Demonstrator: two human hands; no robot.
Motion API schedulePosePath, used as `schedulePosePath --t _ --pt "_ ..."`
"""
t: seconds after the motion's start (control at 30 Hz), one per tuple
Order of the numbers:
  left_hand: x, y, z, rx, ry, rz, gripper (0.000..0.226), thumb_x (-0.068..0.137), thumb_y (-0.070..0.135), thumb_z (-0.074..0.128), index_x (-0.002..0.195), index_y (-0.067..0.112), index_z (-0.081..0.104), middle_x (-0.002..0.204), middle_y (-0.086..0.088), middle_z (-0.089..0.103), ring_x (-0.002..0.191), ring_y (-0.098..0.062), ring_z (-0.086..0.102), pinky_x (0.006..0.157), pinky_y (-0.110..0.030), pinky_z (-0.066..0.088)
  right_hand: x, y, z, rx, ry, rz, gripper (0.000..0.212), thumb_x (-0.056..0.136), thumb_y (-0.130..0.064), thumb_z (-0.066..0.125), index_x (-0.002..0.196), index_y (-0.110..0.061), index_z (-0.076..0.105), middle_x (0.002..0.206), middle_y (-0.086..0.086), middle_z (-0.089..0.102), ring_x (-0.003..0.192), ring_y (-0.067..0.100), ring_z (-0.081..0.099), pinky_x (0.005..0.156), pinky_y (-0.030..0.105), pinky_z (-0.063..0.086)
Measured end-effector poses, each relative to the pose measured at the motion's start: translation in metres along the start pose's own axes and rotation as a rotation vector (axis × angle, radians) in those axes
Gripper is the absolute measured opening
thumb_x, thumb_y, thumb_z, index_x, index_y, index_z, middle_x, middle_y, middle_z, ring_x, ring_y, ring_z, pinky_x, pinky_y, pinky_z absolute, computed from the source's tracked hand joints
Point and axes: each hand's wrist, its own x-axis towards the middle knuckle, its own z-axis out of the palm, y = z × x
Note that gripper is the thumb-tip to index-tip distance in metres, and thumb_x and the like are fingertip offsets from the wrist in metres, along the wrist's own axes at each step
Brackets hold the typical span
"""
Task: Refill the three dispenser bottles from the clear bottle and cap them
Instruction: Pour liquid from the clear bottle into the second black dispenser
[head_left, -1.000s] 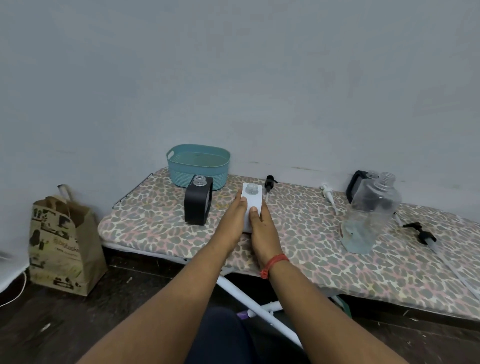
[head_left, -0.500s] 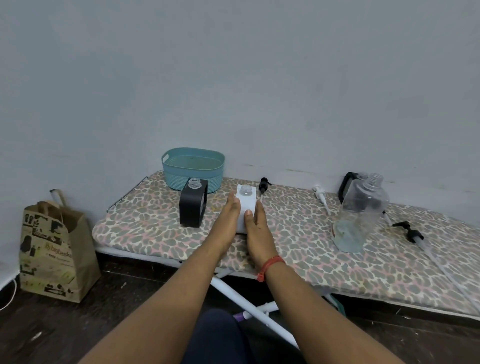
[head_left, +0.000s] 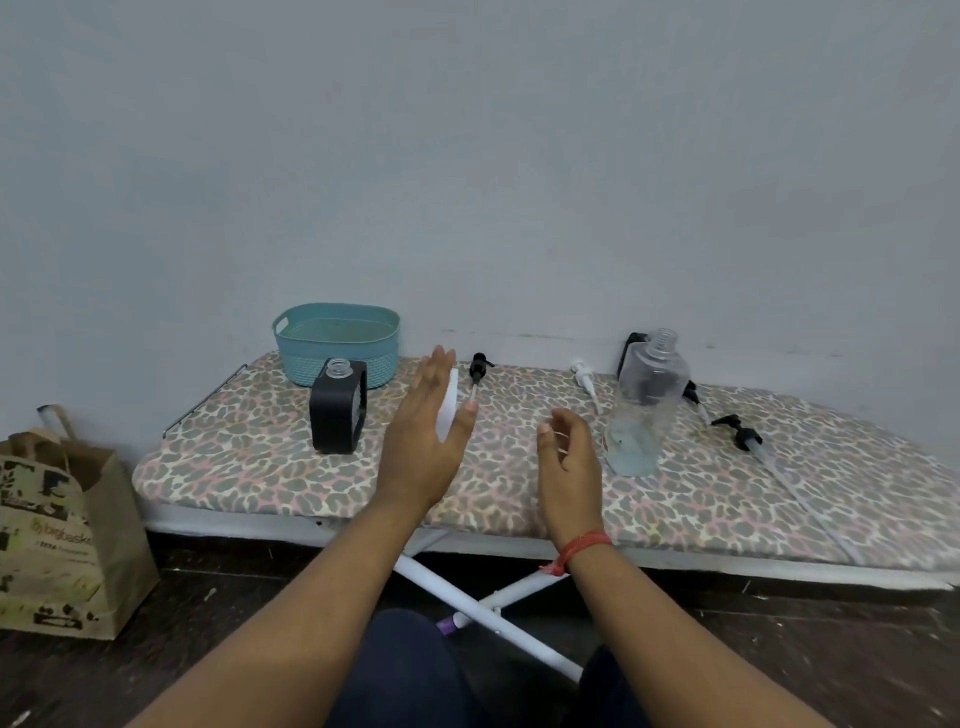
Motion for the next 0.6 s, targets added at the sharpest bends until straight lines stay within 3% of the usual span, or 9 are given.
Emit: schedulePosePath --t 0.07,0.17,0.23,0.3,0.4,0.6 --pt "0.001 0.015 0.012 0.028 -0.063 0.092 0.061 0.102 0.061 0.037 0.157 0.049 0.014 0.166 0.028 0.012 0.154 0.005 0.008 0.12 -0.017 0.013 0.003 0.002 -0.018 -0.066 0.152 -0.053 0.016 0.1 -0.03 0.055 0.115 -0.033 0.049 0.106 -0.013 0.053 0.096 -0.002 0.054 0.084 0.027 0.051" --pt "0.002 0.032 0.035 0.017 -0.2 0.107 0.062 0.102 0.064 0.034 0.155 0.054 0.006 0.164 0.034 -0.001 0.152 0.01 -0.003 0.116 -0.009 0.003 0.013 0.008 -0.045 -0.187 0.334 -0.071 0.024 0.093 -0.024 0.064 0.112 -0.019 0.051 0.102 -0.004 0.046 0.09 0.017 0.049 0.082 0.038 0.05" --pt "0.003 0.034 0.053 0.018 -0.289 0.076 0.064 0.104 0.064 0.032 0.159 0.048 0.004 0.167 0.028 -0.004 0.154 0.007 -0.006 0.122 -0.019 0.004 0.021 0.013 -0.061 -0.25 0.413 -0.031 0.034 0.089 -0.025 0.069 0.114 -0.014 0.049 0.106 0.0 0.044 0.096 0.021 0.047 0.086 0.044 0.048" --pt "0.006 0.034 0.069 0.015 -0.359 0.014 0.069 0.102 0.065 0.03 0.162 0.042 0.004 0.17 0.021 -0.003 0.155 0.001 -0.005 0.127 -0.032 0.006 0.028 0.019 -0.075 -0.267 0.437 0.036 0.044 0.086 -0.028 0.073 0.117 -0.013 0.047 0.115 0.004 0.044 0.104 0.024 0.047 0.091 0.048 0.048" --pt "0.016 0.032 0.089 0.007 -0.404 -0.088 0.068 0.104 0.06 0.032 0.164 0.038 0.006 0.171 0.016 0.001 0.156 -0.002 0.0 0.129 -0.038 0.01 0.038 0.03 -0.09 -0.262 0.419 0.077 0.051 0.084 -0.029 0.075 0.122 -0.012 0.045 0.124 0.008 0.041 0.112 0.029 0.048 0.094 0.05 0.048" --pt "0.064 0.027 0.129 0.021 -0.438 -0.13 0.065 0.109 0.043 0.043 0.164 0.036 0.01 0.172 0.011 0.005 0.158 -0.01 0.005 0.128 -0.04 0.013 0.055 0.052 -0.111 -0.138 0.455 0.067 0.03 0.089 -0.013 0.059 0.117 -0.015 0.046 0.117 -0.004 0.038 0.105 0.02 0.047 0.09 0.039 0.045"
